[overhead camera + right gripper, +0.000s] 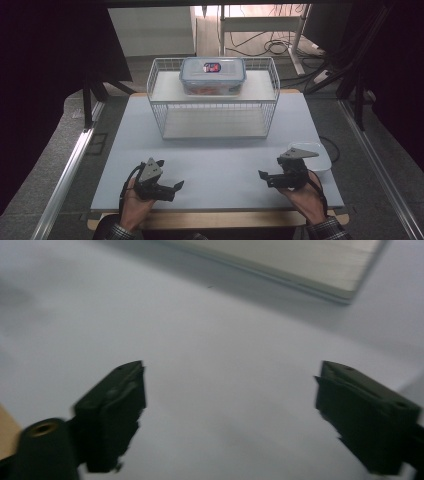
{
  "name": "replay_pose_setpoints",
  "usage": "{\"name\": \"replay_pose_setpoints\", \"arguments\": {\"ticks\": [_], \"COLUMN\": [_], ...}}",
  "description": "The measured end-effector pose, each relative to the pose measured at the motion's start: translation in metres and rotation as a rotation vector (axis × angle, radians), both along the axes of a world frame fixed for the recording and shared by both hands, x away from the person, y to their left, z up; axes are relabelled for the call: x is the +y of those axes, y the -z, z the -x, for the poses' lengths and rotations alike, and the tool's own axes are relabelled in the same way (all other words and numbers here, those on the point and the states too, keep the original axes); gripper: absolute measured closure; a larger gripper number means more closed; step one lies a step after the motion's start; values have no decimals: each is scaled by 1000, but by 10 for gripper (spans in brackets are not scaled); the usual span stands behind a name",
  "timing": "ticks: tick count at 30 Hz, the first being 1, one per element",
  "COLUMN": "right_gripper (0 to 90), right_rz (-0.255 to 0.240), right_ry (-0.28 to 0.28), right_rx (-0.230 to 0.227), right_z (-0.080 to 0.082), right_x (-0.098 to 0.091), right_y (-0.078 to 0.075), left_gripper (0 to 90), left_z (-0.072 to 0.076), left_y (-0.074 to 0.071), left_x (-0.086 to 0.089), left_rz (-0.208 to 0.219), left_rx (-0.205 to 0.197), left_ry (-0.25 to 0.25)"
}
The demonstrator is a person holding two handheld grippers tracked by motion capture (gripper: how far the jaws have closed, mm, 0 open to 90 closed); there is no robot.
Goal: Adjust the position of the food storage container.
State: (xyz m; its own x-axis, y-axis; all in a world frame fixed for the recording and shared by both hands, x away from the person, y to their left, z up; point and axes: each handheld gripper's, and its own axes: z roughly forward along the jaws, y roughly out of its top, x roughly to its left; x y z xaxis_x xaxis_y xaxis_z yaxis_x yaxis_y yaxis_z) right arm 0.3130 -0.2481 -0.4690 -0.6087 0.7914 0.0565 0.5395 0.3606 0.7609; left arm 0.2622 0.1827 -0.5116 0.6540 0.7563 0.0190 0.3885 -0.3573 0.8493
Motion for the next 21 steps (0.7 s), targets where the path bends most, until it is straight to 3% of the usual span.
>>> {"name": "replay_pose_setpoints", "arguments": {"ticks": [5,7,11,15,19,21], "right_gripper": [540,636,801,892,895,895], "right_rz": [-24,-32,-11,13,68,70], "right_ry": [58,66,116,184,255,289], "right_rx": [-21,-8,-35,-59,-78,-81], "right_z": [-4,-7,-10,-14,-18,-19], "right_x": [-24,-32,-50,-67,-85,-95], "right_y": [-11,-12,-16,-18,-18,-18], "left_gripper": [14,14,14,14,14,14], "left_z": [-1,-1,-1,-1,-2,-2], "left_y": [0,0,0,0,1,1], "left_x": [1,1,1,2,2,3], "left_rz": [-3,-8,-17,-14,-18,-20], "left_rx": [-2,-4,-4,-6,-3,-3], "left_ry": [-3,-6,-10,-16,-21,-22]}}
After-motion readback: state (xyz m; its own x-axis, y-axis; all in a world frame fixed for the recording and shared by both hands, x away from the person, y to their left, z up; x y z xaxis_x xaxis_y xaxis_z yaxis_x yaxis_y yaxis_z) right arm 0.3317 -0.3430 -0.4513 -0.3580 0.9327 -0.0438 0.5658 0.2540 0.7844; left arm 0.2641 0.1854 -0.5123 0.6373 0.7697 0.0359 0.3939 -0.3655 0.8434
